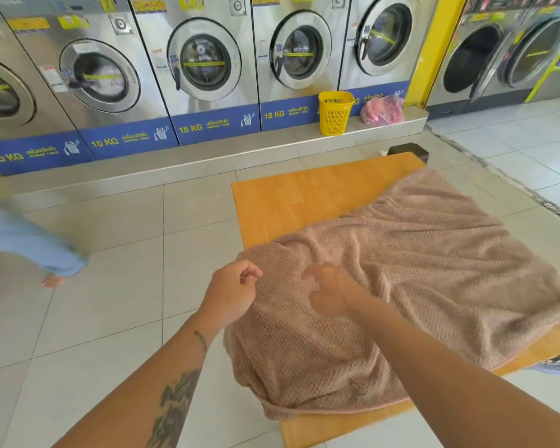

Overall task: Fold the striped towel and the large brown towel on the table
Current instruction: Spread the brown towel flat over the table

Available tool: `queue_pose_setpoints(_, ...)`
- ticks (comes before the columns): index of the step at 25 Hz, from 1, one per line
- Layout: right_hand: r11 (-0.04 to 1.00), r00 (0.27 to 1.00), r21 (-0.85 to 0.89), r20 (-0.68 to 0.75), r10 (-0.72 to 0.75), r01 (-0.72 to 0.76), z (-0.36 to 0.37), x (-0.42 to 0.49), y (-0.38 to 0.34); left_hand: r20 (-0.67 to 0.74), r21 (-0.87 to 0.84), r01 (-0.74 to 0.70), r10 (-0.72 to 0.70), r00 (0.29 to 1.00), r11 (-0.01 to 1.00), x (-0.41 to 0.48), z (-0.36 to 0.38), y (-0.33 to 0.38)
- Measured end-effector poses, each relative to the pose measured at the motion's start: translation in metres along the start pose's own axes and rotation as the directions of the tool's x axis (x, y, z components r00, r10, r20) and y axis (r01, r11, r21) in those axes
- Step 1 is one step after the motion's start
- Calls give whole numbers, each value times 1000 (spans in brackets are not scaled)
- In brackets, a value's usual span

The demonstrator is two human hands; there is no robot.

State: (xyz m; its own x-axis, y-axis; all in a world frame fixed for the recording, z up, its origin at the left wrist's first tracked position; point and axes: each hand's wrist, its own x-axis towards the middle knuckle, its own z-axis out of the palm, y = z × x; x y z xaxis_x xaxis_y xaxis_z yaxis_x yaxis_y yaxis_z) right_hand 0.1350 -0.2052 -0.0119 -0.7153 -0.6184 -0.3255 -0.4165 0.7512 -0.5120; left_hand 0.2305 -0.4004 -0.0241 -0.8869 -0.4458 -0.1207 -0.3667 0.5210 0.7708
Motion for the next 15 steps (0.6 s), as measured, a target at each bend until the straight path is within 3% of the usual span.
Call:
queue_pose_setpoints(6,999,999,-34,-35,36,-37,-32,59,-25,30,-4,5,-5,1000,1000,68,-2,1)
queue_pose_setpoints(8,993,995,-74,-46,91,-94,-33,88,-33,69,91,-9,3,998,996,99,1,-9)
queue_pose_setpoints(12,948,975,-228,-69,210,-221,-16,145,-48,349,432,-155,-6,937,889,142,5,-35)
queue_pose_setpoints(15,860,952,-441,38,304,-257,-2,176,-55,522,509,-202,-113,846,837,160,3,-31)
